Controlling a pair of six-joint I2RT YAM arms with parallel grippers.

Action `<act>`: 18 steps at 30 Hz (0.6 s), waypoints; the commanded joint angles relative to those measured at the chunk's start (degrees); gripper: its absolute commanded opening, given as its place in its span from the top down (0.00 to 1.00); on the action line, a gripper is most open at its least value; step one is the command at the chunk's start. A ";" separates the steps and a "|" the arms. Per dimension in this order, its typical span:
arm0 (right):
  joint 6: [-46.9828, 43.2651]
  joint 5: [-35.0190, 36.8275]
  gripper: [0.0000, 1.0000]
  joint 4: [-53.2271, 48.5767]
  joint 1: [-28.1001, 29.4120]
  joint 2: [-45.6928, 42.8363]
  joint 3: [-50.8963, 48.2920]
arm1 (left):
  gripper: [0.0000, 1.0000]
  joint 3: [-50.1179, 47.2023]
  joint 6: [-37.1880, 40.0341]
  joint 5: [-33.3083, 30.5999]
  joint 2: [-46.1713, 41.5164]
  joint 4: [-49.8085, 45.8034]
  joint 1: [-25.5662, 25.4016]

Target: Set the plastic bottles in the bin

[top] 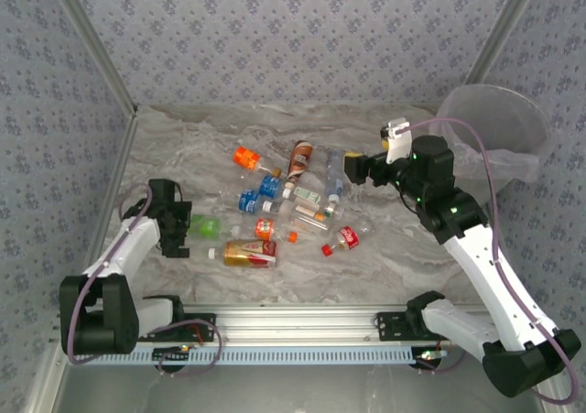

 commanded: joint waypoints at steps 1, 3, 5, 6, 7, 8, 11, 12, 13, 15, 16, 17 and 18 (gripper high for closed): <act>-1.88 2.32 0.00 -0.24 0.90 -0.25 -0.38 | 0.01 -1.30 -1.78 3.38 2.61 6.14 0.29; -1.85 2.65 0.00 -0.40 1.15 -0.29 -0.50 | 0.03 -1.33 -0.19 4.71 4.44 10.20 0.22; -1.80 2.62 0.00 -0.44 1.42 -0.22 -0.72 | 0.09 -0.43 2.20 4.58 6.14 11.57 0.19; -1.76 2.61 0.00 -0.44 1.59 -0.23 -0.83 | 0.10 -0.08 2.91 4.26 6.69 11.70 0.20; -1.80 2.61 0.00 -0.36 1.78 -0.25 -0.95 | 0.12 0.28 3.63 4.01 7.11 11.63 0.19; -1.71 2.70 0.00 -0.30 1.88 -0.27 -1.17 | 0.14 0.30 3.90 3.92 7.37 11.67 0.18; -1.56 2.87 0.00 0.00 2.54 -0.18 -1.61 | 0.22 -0.55 3.35 3.88 7.23 12.00 0.20; -1.59 2.87 0.00 0.08 2.66 -0.10 -1.75 | 0.25 -0.97 2.97 3.85 7.13 12.09 0.16; -1.50 2.83 0.00 0.31 2.81 -0.02 -1.89 | 0.29 -1.59 2.63 3.88 6.96 12.48 0.20; -1.51 2.73 0.00 0.67 3.21 0.23 -2.02 | 0.36 -2.61 2.23 3.96 6.48 13.18 0.16; -1.40 2.51 0.00 0.92 3.33 0.45 -2.09 | 0.39 -2.96 2.25 3.88 6.14 13.58 0.19; -1.41 2.51 0.00 1.00 3.62 0.76 -2.10 | 0.43 -3.26 2.39 3.78 5.75 13.84 0.27; -1.29 2.60 0.00 1.21 3.98 0.90 -2.09 | 0.45 -3.33 2.53 3.55 5.31 13.94 0.27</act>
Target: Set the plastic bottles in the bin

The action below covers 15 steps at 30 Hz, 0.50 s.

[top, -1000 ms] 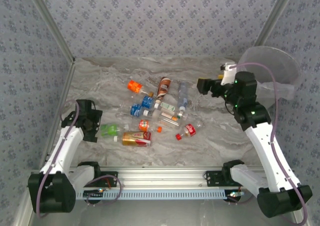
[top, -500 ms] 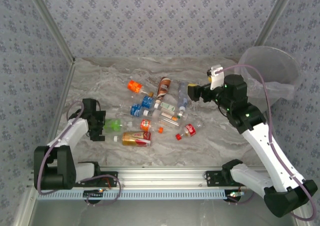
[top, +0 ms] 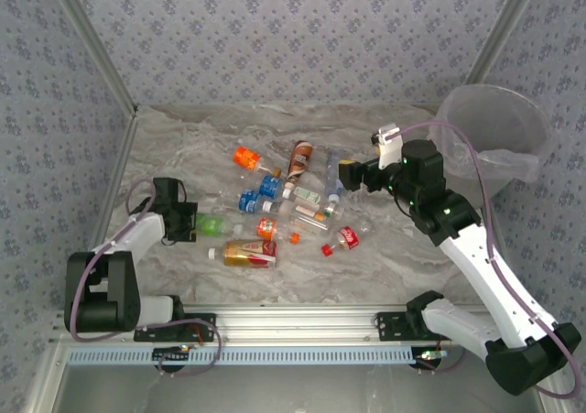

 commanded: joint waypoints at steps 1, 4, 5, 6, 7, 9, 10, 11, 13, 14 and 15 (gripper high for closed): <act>-0.57 0.71 0.00 1.45 1.25 0.66 -0.24 | 0.48 -1.57 0.80 -0.60 -1.47 0.51 0.31; -0.90 0.75 0.00 2.57 2.58 1.20 -0.86 | 0.59 -0.24 2.03 -2.41 -4.26 -2.35 0.63; -1.50 0.78 0.00 2.97 3.08 1.42 -1.18 | 0.68 0.75 2.70 -3.36 -5.58 -4.29 0.78; -2.26 0.67 0.00 3.04 3.50 1.72 -1.40 | 0.75 1.96 3.50 -4.36 -6.86 -6.38 0.81; -3.20 0.22 0.00 3.00 3.95 2.15 -1.42 | 0.81 3.60 4.98 -5.75 -8.45 -8.72 0.82; -4.84 -0.82 0.00 3.00 5.22 2.93 -1.40 | 0.87 7.02 8.81 -8.30 -11.26 -12.81 0.81; -5.96 -1.85 0.00 3.32 6.00 3.37 -1.57 | 0.89 8.95 11.16 -9.35 -12.76 -14.75 0.78; -7.23 -3.07 0.00 4.30 7.03 3.84 -1.95 | 0.90 10.71 13.51 -10.05 -14.10 -16.38 0.74; -9.95 -3.85 0.00 7.19 9.82 4.95 -2.92 | 0.92 13.69 17.90 -9.71 -16.10 -17.42 0.45; -11.45 -3.88 0.00 8.71 11.37 5.77 -3.27 | 0.92 15.14 19.80 -9.02 -17.14 -17.51 -0.13; -12.29 -3.41 0.00 10.20 12.95 6.88 -3.19 | 0.93 16.21 21.65 -7.80 -18.12 -16.57 -1.11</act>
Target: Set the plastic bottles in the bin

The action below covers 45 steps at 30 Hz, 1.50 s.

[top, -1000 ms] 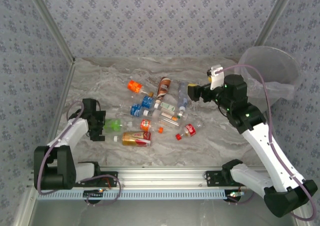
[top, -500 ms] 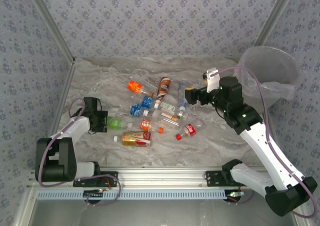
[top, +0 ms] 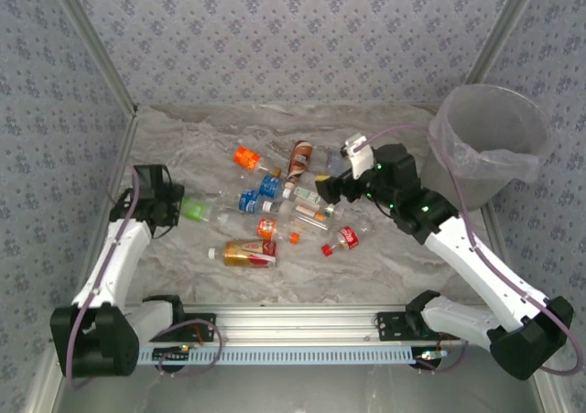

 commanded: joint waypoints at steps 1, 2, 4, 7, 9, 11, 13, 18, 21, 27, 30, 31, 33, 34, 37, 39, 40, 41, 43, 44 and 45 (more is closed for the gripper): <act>-5.29 -1.38 0.00 6.19 4.25 2.95 -0.59 | 0.93 4.49 9.99 0.53 -3.53 -1.75 -2.49; -4.67 -1.93 0.00 7.58 5.23 4.50 -0.16 | 0.93 5.00 11.68 1.36 -4.43 0.62 -4.43; -2.06 -5.38 0.00 8.65 6.36 7.91 1.75 | 0.93 5.52 14.89 2.24 -5.70 6.07 -8.69; 2.76 -12.05 0.00 11.00 7.74 12.38 4.43 | 0.93 7.13 19.77 2.29 -5.59 11.87 -14.55; 5.57 -15.91 0.00 13.42 8.68 14.73 5.53 | 0.93 9.16 23.18 2.51 -4.28 13.56 -17.62; 6.39 -19.08 0.00 13.14 9.75 16.84 7.23 | 0.93 11.08 25.68 3.91 -2.69 14.69 -19.75; 6.75 -19.26 0.00 12.13 10.66 18.61 9.18 | 0.93 12.55 27.01 5.96 -1.31 16.18 -21.46; 13.98 -21.18 0.00 19.10 10.88 21.19 8.99 | 0.92 13.23 28.72 9.01 0.06 21.17 -25.37; 16.86 -23.10 0.00 20.65 11.37 23.54 9.59 | 0.92 13.38 28.33 10.07 0.26 22.77 -26.61; 20.39 -19.87 0.02 22.49 11.95 26.18 11.72 | 0.92 11.88 26.56 14.06 -0.70 24.91 -26.97; 20.68 -20.88 0.12 24.02 12.57 27.40 11.55 | 0.92 11.07 26.20 15.19 -1.56 25.15 -26.99; 20.56 -20.57 0.20 24.34 12.72 27.69 11.39 | 0.91 10.94 26.16 15.59 -1.81 25.06 -27.02; 20.07 -19.84 0.27 24.99 13.22 27.91 10.90 | 0.91 10.77 26.24 16.25 -2.13 24.72 -26.99; 19.55 -19.24 0.30 25.19 13.51 27.76 10.61 | 0.91 10.68 26.33 16.30 -2.22 24.29 -27.03; 18.21 -16.90 0.35 24.27 14.30 26.91 10.58 | 0.88 10.71 26.74 16.41 -2.23 22.93 -26.99; 17.64 -15.11 0.39 23.09 14.74 26.25 10.58 | 0.82 10.70 26.82 16.52 -2.18 22.42 -27.02; 17.62 -14.05 0.41 22.56 14.79 25.91 8.90 | 0.74 10.70 26.81 16.45 -2.14 22.20 -27.01; 17.42 -13.17 0.42 21.58 14.78 25.48 8.48 | 0.70 10.73 26.79 16.20 -2.13 21.95 -26.95; 16.75 -11.10 0.44 19.72 14.64 24.34 7.91 | 0.63 10.70 27.16 15.64 -2.04 21.52 -27.01; 16.36 -10.33 0.45 18.46 14.45 23.65 7.77 | 0.62 10.82 27.47 15.05 -2.13 21.10 -27.02; 16.15 -9.83 0.46 17.40 14.21 23.11 7.57 | 0.62 10.92 27.76 14.59 -2.13 20.71 -27.02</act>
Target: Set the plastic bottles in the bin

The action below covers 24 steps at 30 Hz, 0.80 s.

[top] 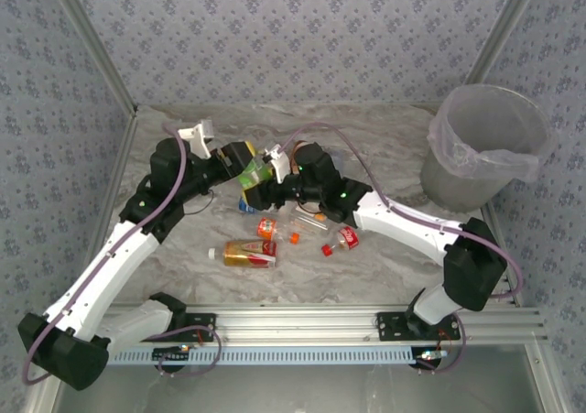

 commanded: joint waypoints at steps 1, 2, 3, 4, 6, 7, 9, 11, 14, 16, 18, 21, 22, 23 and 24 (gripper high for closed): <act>-3.14 5.38 0.47 -5.06 -0.15 -3.39 -1.17 | 0.57 0.03 0.95 -1.62 -0.81 -1.53 -0.26; -3.64 5.63 0.47 -6.09 -0.47 -4.01 -1.32 | 0.41 0.20 0.94 -2.22 -0.90 -2.10 -0.24; -3.99 6.00 0.47 -6.81 -0.82 -4.54 -1.41 | 0.23 0.23 0.90 -2.67 -0.98 -2.49 -0.20; -4.40 6.58 0.47 -7.87 -1.18 -5.14 -1.52 | 0.08 0.29 0.92 -3.63 -1.15 -2.99 -0.27; -5.13 7.93 0.46 -11.67 -2.43 -5.89 -1.00 | 0.01 0.49 1.67 -6.18 -1.50 -4.13 -0.26; -5.75 9.18 0.46 -14.74 -3.27 -6.35 -0.29 | 0.00 0.73 2.19 -8.24 -1.79 -5.11 -0.27; -6.75 13.28 0.46 -21.93 -5.14 -6.95 1.82 | 0.01 0.90 2.84 -13.58 -2.51 -7.39 -0.25; -8.34 18.09 0.46 -30.92 -7.50 -8.01 5.49 | 0.01 0.69 3.00 -21.13 -3.24 -10.31 -0.24; -10.37 23.28 0.45 -38.47 -11.25 -10.87 8.89 | 0.01 -0.55 4.16 -30.58 -3.58 -14.36 -0.09; -12.00 24.73 0.45 -44.42 -15.02 -12.76 11.82 | 0.00 -1.63 5.36 -33.61 -3.33 -16.21 0.32; -14.00 25.77 0.45 -48.56 -19.98 -14.75 14.45 | 0.01 -3.01 6.18 -34.18 -3.10 -17.58 1.08; -16.45 27.01 0.45 -50.57 -27.64 -16.97 17.20 | 0.01 -5.48 7.17 -30.64 -3.62 -17.68 2.73; -17.12 27.37 0.45 -50.65 -30.08 -17.32 17.96 | 0.01 -6.29 7.16 -29.32 -3.89 -17.39 3.31; -17.68 27.83 0.45 -50.59 -33.08 -17.54 18.80 | 0.00 -7.21 6.80 -27.79 -4.25 -16.88 4.03; -18.05 28.56 0.45 -50.32 -35.79 -17.46 19.71 | 0.01 -8.03 6.15 -26.15 -4.60 -16.37 4.81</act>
